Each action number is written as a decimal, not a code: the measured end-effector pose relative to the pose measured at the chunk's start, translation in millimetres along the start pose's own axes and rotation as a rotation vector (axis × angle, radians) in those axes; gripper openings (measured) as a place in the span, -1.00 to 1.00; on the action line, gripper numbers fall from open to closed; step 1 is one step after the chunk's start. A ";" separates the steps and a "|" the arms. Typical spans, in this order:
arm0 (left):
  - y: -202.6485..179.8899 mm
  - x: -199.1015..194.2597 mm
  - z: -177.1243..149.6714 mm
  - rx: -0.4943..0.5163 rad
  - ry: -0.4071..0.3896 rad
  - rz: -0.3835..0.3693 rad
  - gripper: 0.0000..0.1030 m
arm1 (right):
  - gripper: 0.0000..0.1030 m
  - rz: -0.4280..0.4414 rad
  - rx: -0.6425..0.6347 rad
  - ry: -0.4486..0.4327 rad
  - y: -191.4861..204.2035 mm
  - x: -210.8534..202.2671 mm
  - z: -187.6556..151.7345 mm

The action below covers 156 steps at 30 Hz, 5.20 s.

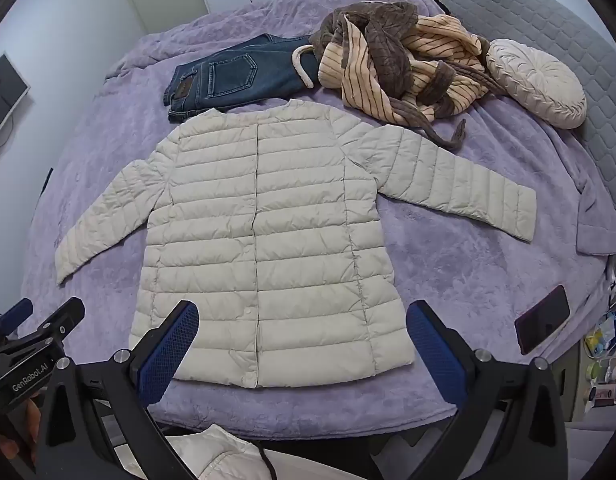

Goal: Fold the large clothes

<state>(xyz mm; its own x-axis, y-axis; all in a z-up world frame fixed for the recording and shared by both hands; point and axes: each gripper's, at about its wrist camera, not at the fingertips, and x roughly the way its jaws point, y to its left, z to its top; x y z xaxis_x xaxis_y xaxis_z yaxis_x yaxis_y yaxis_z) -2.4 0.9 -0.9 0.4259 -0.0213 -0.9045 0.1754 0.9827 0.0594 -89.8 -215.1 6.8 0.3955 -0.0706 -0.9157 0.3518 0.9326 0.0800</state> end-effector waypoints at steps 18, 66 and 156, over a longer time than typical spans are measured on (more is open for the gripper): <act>1.3 -4.9 1.0 -0.009 0.018 -0.003 1.00 | 1.00 -0.004 0.000 0.010 4.0 3.1 -2.3; 3.6 -8.2 0.4 -0.008 0.020 -0.001 1.00 | 1.00 -0.023 -0.006 0.021 8.6 10.6 4.3; 115.0 90.6 9.6 -0.187 0.148 -0.076 1.00 | 1.00 0.032 -0.034 0.162 89.1 94.7 20.2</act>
<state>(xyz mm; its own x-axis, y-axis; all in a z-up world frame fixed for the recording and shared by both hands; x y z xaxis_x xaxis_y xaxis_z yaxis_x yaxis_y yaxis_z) 64.9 110.2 -72.0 0.2802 -0.0833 -0.9563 0.0288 0.9965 -0.0783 -3.9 -145.9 -64.8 0.2629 0.0150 -0.9647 0.3112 0.9451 0.0995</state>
